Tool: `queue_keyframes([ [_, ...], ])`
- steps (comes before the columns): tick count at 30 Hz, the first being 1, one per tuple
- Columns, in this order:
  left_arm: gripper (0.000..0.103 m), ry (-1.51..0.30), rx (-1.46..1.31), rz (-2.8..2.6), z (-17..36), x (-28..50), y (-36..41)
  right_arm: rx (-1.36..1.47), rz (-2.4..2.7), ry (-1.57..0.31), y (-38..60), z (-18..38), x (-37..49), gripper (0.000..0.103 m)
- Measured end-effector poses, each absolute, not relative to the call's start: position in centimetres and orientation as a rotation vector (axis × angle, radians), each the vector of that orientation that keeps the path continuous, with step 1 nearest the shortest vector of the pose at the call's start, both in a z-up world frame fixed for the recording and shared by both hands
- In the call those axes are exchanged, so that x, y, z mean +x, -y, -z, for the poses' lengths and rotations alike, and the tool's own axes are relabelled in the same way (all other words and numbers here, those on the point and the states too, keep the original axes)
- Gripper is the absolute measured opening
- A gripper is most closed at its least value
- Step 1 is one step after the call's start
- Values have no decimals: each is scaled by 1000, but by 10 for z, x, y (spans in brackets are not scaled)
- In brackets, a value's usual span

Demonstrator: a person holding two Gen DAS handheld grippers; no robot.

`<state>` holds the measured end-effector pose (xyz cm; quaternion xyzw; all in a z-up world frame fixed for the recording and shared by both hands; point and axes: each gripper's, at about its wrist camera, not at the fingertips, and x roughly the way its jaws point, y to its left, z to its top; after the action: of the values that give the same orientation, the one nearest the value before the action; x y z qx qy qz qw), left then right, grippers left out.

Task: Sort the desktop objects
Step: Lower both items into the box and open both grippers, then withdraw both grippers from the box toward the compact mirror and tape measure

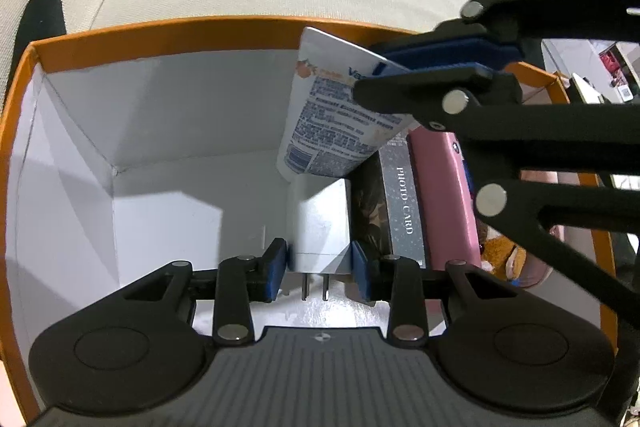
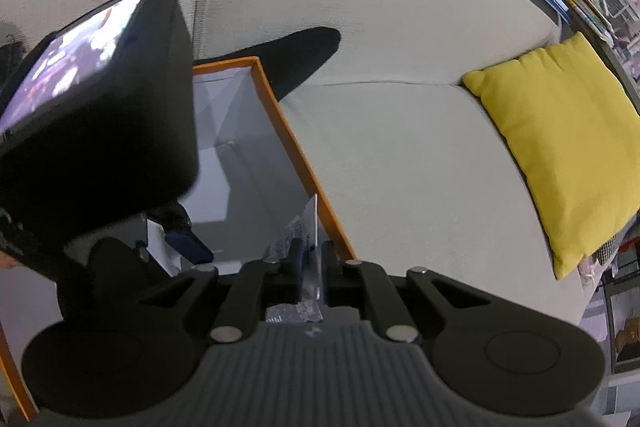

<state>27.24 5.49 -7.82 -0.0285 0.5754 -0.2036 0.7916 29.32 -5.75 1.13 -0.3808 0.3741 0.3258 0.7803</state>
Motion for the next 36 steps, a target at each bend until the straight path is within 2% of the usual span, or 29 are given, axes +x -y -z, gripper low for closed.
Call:
queue_keyframes([
  [2,51,-1220,-65,431,77,255,-56,-789,-695,-809,63,-16,293,13],
  [3,51,-1216,-72,434,75,254,-60,-767,-692,-811,66,-18,294,16],
  [13,51,-1188,-128,442,53,224,-90,-532,-646,-834,109,-51,274,17],
  [18,44,-1115,-130,439,24,171,-107,-451,-619,-813,123,-59,252,17],
  [20,42,-1068,-134,444,4,180,-102,-419,-599,-787,128,-62,235,18],
  [22,42,-1028,-137,446,-20,183,-56,-382,-598,-768,132,-63,218,18],
  [26,41,-953,-145,463,-45,154,-49,-316,-592,-716,141,-62,174,18],
  [32,41,-932,-152,450,-37,110,-40,-205,-599,-722,154,-44,103,20],
  [36,41,-956,-148,421,-15,85,-39,-92,-581,-784,165,-19,68,35],
])
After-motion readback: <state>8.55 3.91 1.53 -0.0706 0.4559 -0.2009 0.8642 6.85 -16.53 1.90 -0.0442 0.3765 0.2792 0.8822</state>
